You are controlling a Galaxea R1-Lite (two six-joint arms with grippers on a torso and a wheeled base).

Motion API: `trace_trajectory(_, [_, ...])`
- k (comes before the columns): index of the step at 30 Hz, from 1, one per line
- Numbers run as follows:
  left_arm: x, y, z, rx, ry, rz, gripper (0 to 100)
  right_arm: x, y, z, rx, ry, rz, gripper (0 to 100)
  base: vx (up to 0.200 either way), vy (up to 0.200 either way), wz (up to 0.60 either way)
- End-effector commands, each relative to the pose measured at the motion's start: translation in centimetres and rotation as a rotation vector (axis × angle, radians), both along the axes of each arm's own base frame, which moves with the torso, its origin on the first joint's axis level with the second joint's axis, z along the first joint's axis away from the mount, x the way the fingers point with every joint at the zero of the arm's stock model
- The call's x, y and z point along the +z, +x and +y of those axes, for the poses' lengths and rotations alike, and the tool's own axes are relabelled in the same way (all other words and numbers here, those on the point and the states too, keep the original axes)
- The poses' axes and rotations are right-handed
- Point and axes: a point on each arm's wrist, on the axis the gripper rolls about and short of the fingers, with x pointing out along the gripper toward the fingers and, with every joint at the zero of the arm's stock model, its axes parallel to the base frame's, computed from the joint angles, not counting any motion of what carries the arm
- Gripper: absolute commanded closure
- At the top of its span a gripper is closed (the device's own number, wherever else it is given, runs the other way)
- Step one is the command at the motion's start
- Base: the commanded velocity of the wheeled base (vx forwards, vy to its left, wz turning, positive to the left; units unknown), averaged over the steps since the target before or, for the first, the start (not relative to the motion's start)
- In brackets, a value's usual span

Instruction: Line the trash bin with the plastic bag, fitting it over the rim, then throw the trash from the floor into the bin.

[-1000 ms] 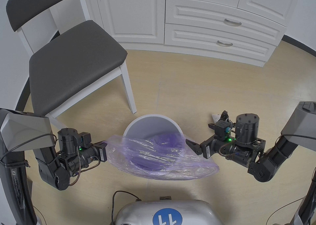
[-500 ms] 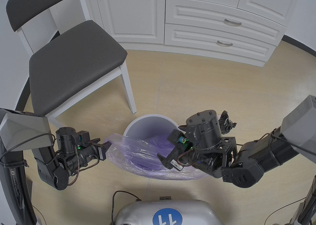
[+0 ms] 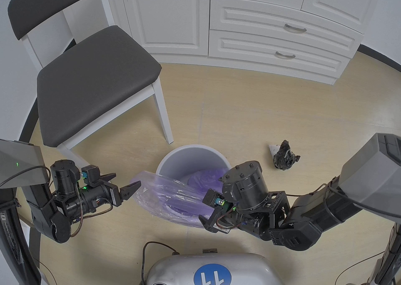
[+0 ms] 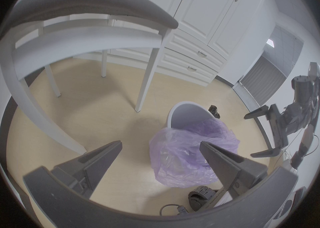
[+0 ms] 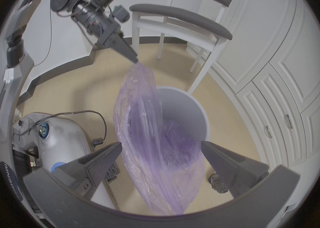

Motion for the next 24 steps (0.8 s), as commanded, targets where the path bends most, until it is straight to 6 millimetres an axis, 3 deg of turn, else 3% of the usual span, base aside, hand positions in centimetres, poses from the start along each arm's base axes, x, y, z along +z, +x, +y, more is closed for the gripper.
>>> trace_trajectory(1, [1.2, -0.6, 0.4, 0.009, -0.003, -0.032, 0, -1.5, 0.6, 0.5, 0.000, -0.027, 0.019, 0, 0.000, 0.000, 0.00])
trace_trajectory(7, [1.5, -0.6, 0.5, 0.011, -0.004, -0.044, 0, -2.5, 1.5, 1.6, 0.016, -0.052, 0.007, 0, 0.000, 0.000, 0.00])
trace_trajectory(14, [1.5, -0.6, 0.5, 0.012, -0.004, -0.045, 0, -5.1, 1.7, 2.6, 0.026, -0.087, 0.044, 0, 0.000, 0.000, 0.00])
trace_trajectory(21, [2.0, -0.7, 0.6, 0.015, -0.006, -0.062, 0, -5.1, 3.9, 3.2, -0.003, -0.054, 0.015, 0, 0.000, 0.000, 0.00])
trace_trajectory(22, [2.0, -0.7, 0.6, 0.015, -0.006, -0.062, 0, -5.0, 4.0, 3.3, -0.005, -0.050, 0.012, 100, 0.000, 0.000, 0.00])
trace_trajectory(24, [2.0, -0.7, 0.7, 0.018, -0.006, -0.062, 0, -4.4, 4.2, 3.5, -0.006, -0.033, -0.002, 100, 0.000, 0.000, 0.00])
